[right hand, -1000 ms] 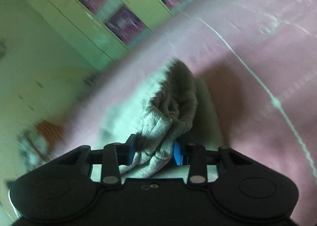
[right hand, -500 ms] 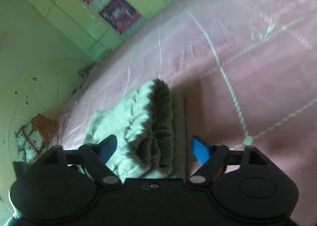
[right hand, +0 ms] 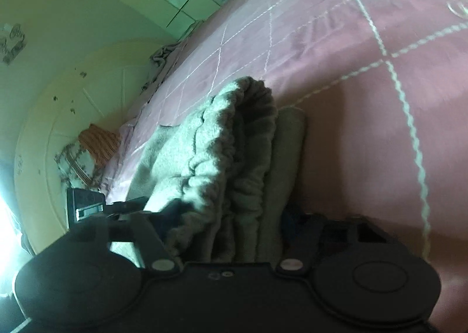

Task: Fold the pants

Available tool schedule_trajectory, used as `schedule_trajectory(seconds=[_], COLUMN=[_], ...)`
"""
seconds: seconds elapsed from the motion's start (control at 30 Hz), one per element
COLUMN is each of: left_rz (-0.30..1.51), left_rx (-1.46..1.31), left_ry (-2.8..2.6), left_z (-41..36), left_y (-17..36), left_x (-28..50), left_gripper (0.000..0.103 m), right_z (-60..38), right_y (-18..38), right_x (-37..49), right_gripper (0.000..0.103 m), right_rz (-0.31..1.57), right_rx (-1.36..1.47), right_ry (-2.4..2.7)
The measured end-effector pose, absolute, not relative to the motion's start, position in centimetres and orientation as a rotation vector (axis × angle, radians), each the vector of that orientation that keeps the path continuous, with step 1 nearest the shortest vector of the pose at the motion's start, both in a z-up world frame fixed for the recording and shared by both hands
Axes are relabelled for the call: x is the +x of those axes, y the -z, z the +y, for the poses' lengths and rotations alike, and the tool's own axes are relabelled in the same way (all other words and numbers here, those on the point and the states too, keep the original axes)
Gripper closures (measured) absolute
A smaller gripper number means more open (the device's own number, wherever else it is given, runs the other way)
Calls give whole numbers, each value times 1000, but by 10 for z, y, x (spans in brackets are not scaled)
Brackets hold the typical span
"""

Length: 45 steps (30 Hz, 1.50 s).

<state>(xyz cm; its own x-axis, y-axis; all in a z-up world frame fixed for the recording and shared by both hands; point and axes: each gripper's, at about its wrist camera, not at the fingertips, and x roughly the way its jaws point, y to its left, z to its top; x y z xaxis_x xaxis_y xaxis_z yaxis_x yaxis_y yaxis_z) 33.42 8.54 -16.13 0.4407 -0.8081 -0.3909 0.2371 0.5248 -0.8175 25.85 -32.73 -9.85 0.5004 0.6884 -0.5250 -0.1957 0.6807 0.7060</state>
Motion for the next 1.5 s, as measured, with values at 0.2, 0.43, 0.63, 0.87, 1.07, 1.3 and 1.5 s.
schedule_trajectory(seconds=[0.2,0.43,0.63,0.87,1.07,1.3,1.5], left_rz=[721,691,780,810,669,630,582], left_rx=[-805,-652,-339,-298,-167,-165,-164], left_ry=[803,653,432,277,149,43,52], left_z=[95,106,82,68,81,114,100], left_y=[123,62,59,82,64,36,14], left_x=[338,433,423,405,325,221,133], left_gripper=[78,63,55,46,23,16,14], right_z=[-321,-296,-291,-276,-277,-315,-299], right_y=[67,15,59,75,47,25,-5], right_x=[270,371,431,412,366,269,171], right_gripper=[56,53,40,29,19,1,1], right_rz=[844,768,987,936,841,721,598], right_rx=[569,552,515,503,360,302,253], right_ry=[-662,-705,-380,-391,-342,-290,-198])
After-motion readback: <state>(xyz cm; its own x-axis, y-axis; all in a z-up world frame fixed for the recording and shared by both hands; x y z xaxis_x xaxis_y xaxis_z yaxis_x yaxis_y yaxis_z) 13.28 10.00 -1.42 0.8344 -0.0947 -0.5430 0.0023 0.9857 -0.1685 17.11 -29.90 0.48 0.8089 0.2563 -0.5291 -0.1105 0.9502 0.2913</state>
